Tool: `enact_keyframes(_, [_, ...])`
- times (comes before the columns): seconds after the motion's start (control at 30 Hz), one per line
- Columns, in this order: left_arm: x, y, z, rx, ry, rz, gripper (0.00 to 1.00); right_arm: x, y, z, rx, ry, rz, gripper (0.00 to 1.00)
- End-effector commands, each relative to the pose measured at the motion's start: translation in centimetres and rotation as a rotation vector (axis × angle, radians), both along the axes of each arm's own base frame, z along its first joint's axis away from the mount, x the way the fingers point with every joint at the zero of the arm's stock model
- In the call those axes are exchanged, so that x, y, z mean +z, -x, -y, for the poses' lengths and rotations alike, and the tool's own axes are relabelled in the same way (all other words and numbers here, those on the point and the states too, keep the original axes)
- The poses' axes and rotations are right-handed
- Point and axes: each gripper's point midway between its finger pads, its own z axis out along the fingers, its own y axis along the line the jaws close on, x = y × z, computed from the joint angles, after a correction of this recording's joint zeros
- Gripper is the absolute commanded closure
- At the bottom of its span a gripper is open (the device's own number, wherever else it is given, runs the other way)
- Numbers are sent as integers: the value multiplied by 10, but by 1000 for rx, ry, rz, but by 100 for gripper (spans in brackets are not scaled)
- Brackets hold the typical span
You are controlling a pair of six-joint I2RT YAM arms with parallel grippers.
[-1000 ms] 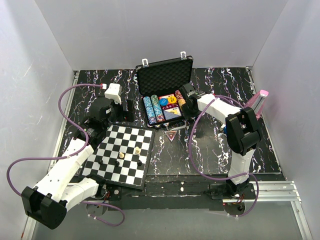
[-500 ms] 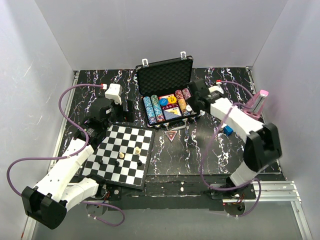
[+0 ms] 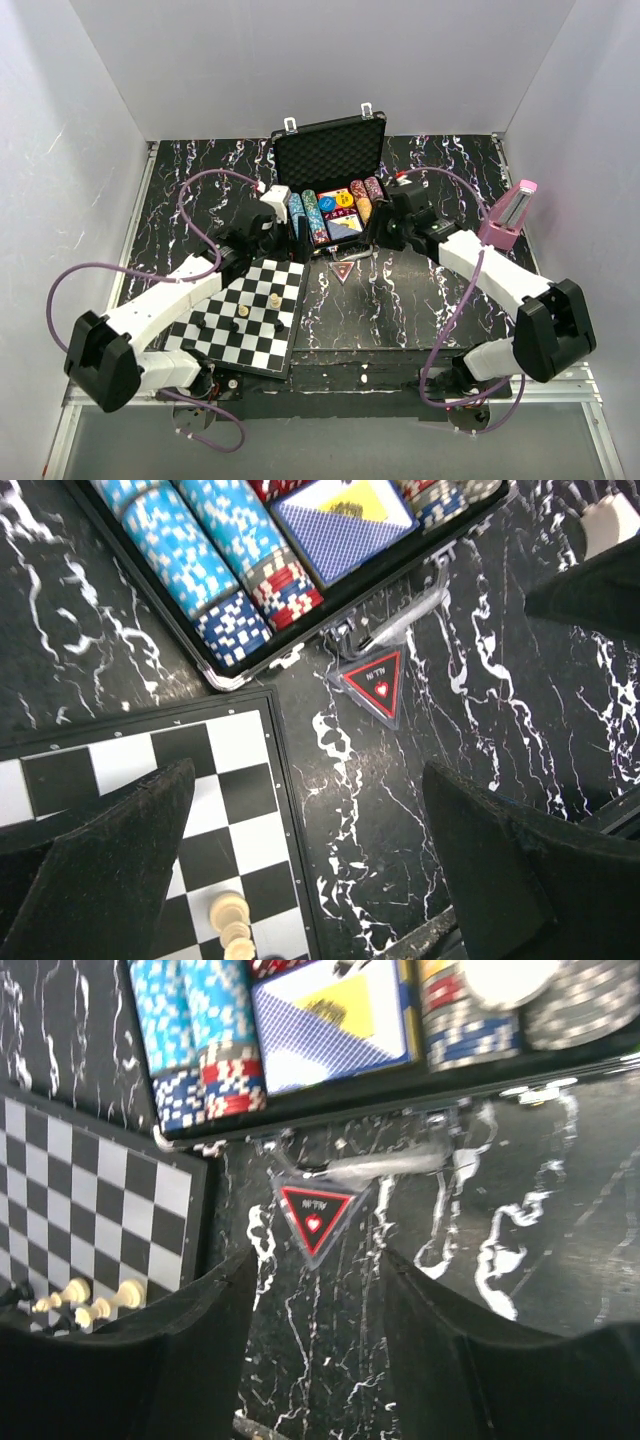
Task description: Pack up texas hold em set
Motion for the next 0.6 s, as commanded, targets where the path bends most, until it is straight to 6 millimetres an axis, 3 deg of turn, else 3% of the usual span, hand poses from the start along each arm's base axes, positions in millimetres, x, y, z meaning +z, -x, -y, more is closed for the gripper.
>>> enact_keyframes(0.0, [30, -9, 19, -13, 103, -11, 2, -13, 19, -34, 252, 48, 26, 36])
enact_keyframes(0.1, [41, -14, 14, -43, 66, 20, 2, -28, 24, -48, 315, 116, 31, 27])
enact_keyframes(0.13, [41, -17, 10, -50, 40, 28, 2, -34, 25, -52, 332, 126, 17, 19])
enact_keyframes(0.4, [50, -32, -32, 15, -12, 91, 2, -62, 6, -55, 230, 235, -67, 14])
enact_keyframes(0.57, [47, -34, -42, 34, -36, 122, 2, -73, 5, -61, 160, 294, -128, 13])
